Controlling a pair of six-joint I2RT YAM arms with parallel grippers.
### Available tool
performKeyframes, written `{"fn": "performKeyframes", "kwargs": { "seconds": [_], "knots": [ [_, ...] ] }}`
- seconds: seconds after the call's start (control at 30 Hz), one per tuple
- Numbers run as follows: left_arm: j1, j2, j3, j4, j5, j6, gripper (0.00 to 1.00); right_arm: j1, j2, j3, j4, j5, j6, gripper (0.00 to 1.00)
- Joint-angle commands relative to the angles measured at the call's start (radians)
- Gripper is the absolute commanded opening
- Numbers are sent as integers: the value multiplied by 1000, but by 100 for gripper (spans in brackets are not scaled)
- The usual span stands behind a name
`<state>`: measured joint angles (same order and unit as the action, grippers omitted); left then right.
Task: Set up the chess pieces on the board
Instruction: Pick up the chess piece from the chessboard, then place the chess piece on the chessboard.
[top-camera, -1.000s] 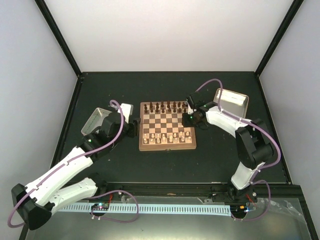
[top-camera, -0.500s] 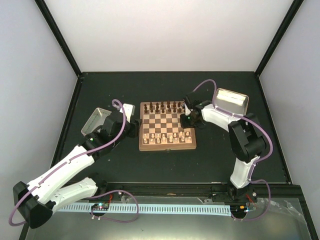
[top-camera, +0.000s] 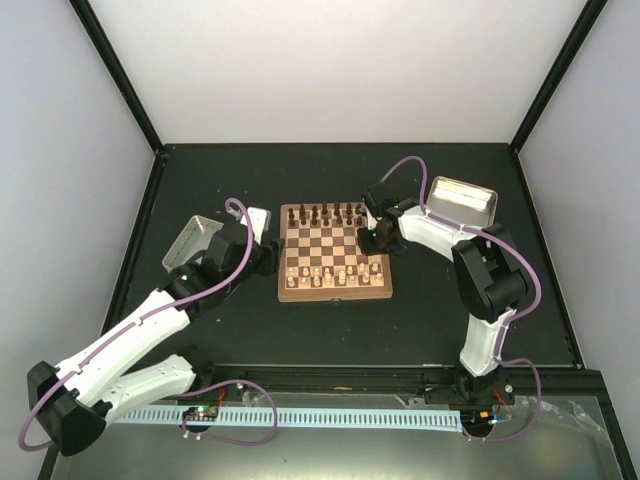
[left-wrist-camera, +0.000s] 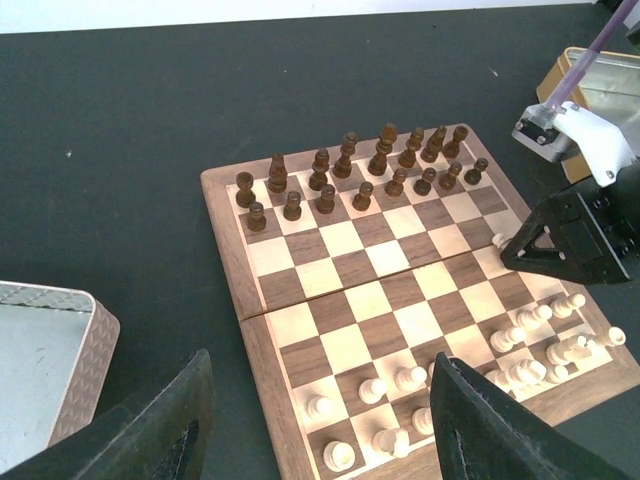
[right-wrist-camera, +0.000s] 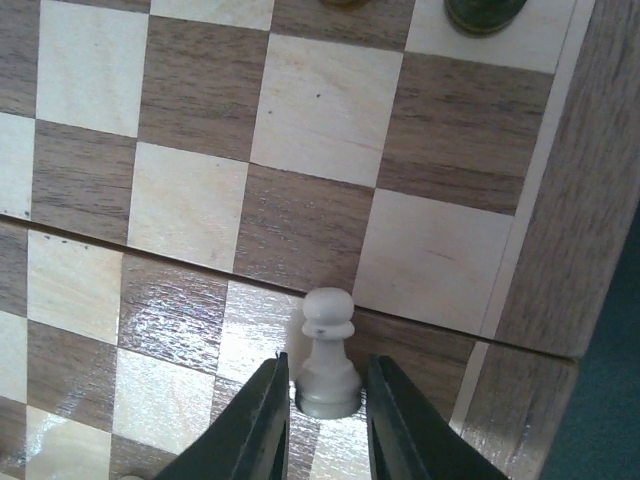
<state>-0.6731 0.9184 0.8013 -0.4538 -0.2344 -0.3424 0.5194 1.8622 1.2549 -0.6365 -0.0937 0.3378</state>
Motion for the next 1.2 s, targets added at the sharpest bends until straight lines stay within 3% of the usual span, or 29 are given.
{"fn": "performKeyframes", "kwargs": {
  "seconds": [0.0, 0.3, 0.53, 0.73, 0.9, 1.07, 1.17],
  "knots": [
    [8, 9, 12, 24, 19, 12, 61, 8, 15, -11, 12, -19, 5, 22],
    [10, 30, 19, 33, 72, -3, 63, 9, -18, -37, 89, -34, 17, 16],
    [32, 38, 41, 101, 232, -94, 65, 8, -185, -132, 320, -129, -13, 15],
    [108, 54, 96, 170, 564, -236, 66, 18, -344, -223, 513, -428, -102, 13],
    [149, 95, 131, 178, 764, -279, 68, 29, -404, -257, 579, -749, -184, 12],
    [177, 127, 125, 236, 966, -317, 67, 40, -465, -296, 629, -902, -213, 11],
    [184, 168, 132, 257, 1064, -342, 61, 44, -484, -294, 623, -961, -232, 11]
  ]
}}
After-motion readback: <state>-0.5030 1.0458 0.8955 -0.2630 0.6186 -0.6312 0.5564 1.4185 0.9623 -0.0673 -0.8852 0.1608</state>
